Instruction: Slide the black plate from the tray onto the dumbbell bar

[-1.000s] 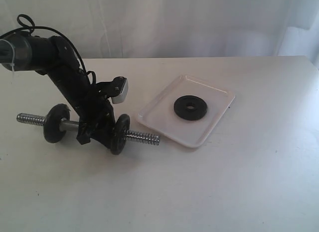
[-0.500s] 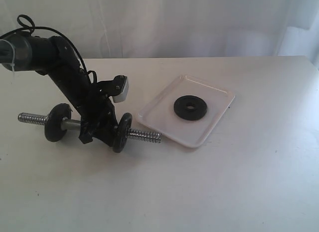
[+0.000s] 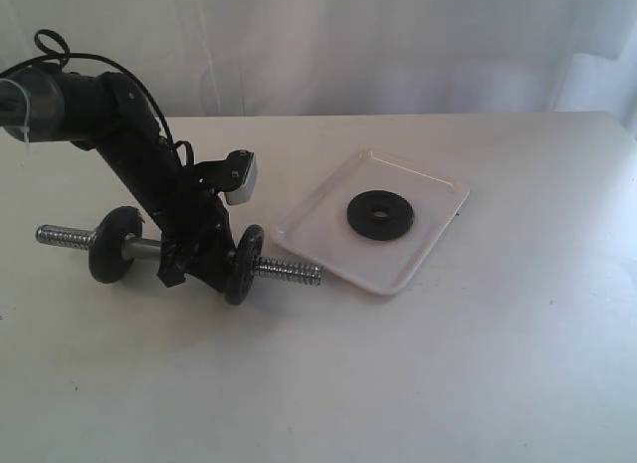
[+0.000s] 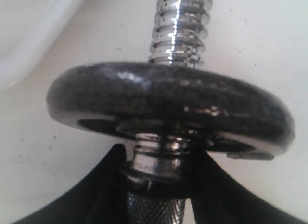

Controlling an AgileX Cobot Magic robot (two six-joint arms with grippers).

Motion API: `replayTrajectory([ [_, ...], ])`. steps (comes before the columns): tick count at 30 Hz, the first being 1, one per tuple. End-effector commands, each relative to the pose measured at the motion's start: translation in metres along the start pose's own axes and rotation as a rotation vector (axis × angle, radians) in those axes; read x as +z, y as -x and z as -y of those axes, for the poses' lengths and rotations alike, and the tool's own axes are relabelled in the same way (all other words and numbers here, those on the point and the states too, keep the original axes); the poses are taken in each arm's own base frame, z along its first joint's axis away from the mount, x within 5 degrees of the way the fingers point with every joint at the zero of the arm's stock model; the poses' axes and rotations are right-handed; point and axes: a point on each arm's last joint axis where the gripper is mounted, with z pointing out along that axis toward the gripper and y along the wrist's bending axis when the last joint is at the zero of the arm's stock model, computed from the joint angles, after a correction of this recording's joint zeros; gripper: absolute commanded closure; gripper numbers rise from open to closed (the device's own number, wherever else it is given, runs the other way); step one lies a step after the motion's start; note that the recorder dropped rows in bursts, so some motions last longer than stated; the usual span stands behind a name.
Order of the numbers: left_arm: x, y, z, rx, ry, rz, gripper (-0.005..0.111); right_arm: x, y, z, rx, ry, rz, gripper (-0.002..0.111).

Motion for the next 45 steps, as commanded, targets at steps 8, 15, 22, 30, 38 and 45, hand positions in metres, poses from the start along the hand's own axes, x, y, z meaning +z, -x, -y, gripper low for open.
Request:
replayTrajectory([
  [8,-0.002,0.004,0.002,-0.003,0.008,0.019,0.107,0.0,-0.001,0.001,0.437,-0.012,-0.002,0.108],
  [15,-0.002,0.004,0.001,-0.003,0.01,0.019,0.107,0.018,0.026,-0.002,0.405,-0.01,0.02,0.108],
  [22,-0.002,0.004,0.001,-0.003,0.01,0.019,0.107,0.092,0.051,-0.012,0.228,0.013,-0.152,0.108],
  [30,-0.002,0.005,0.001,-0.007,0.012,0.027,0.107,0.227,-0.016,-0.034,0.182,0.121,-0.502,0.108],
  [38,-0.002,0.005,0.002,-0.008,0.008,0.028,0.107,0.257,-0.172,-0.099,0.058,0.396,-0.858,0.108],
  [45,-0.002,0.008,0.002,-0.025,0.006,0.06,0.107,0.262,-0.225,-0.103,-0.055,0.423,-0.954,0.108],
])
